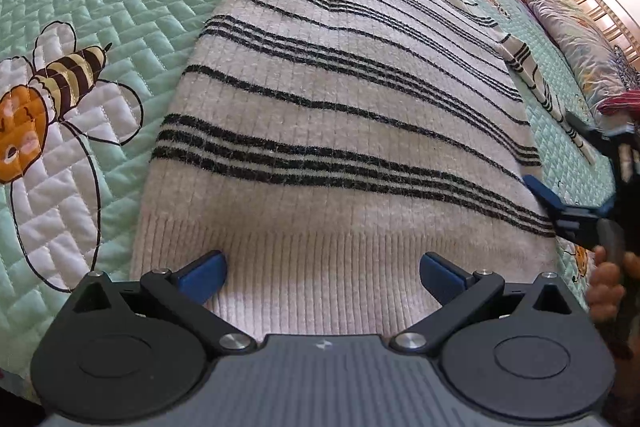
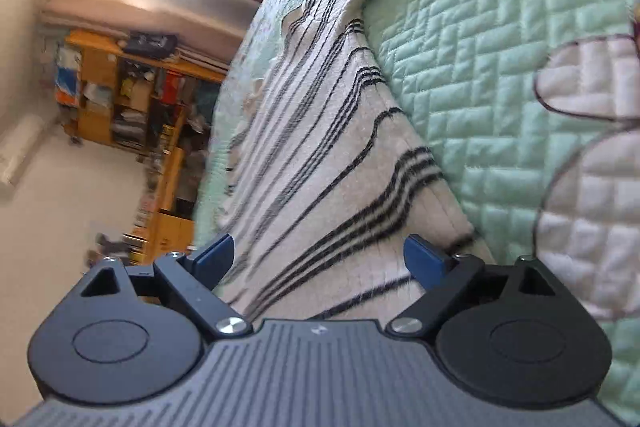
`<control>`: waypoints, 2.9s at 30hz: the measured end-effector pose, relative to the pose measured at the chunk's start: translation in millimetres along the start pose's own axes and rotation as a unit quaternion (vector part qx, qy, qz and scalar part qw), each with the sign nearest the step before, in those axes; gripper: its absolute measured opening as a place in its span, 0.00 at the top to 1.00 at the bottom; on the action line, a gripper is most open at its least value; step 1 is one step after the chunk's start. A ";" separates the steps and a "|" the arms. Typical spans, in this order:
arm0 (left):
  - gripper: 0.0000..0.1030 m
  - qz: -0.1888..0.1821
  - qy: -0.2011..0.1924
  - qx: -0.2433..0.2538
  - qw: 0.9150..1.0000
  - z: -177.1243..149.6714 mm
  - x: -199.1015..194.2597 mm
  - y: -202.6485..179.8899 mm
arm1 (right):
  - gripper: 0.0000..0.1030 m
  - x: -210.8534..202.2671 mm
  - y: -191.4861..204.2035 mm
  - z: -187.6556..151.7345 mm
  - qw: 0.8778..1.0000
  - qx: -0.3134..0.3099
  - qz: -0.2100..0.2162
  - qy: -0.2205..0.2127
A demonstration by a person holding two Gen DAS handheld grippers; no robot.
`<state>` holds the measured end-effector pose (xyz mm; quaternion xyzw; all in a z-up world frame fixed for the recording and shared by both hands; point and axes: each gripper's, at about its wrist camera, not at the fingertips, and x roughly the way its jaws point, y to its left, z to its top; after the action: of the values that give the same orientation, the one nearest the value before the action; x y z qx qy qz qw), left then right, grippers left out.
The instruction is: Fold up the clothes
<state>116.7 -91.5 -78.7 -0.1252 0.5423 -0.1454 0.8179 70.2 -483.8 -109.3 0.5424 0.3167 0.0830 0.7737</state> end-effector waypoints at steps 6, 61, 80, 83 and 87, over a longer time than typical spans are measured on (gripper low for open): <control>0.01 0.013 -0.002 0.013 1.000 -1.3 1.9 -4.8 | 0.10 -26.2 12.5 5.3 0.999 0.003 0.043 -0.026; 0.07 -0.122 -0.094 -0.173 0.973 39.2 -8.9 71.0 | 0.11 -12.2 -13.8 -29.8 0.996 -0.080 0.034 -0.021; 0.01 -0.053 -0.082 -0.076 0.992 26.4 -28.2 24.7 | 0.11 -48.3 1.3 -16.3 0.994 -0.043 0.096 -0.031; 0.01 -0.034 -0.060 -0.077 0.995 21.9 -9.5 27.6 | 0.08 -41.2 -1.1 -21.7 0.996 -0.034 0.082 -0.002; 0.01 -0.031 -0.056 -0.075 0.995 17.8 -6.1 28.9 | 0.16 -27.1 -20.9 -35.0 0.999 -0.038 0.020 0.011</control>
<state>133.9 -61.5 -77.2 -0.2110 0.5007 -0.1223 0.8306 24.1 -477.5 -124.5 0.5183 0.3112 0.1167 0.7880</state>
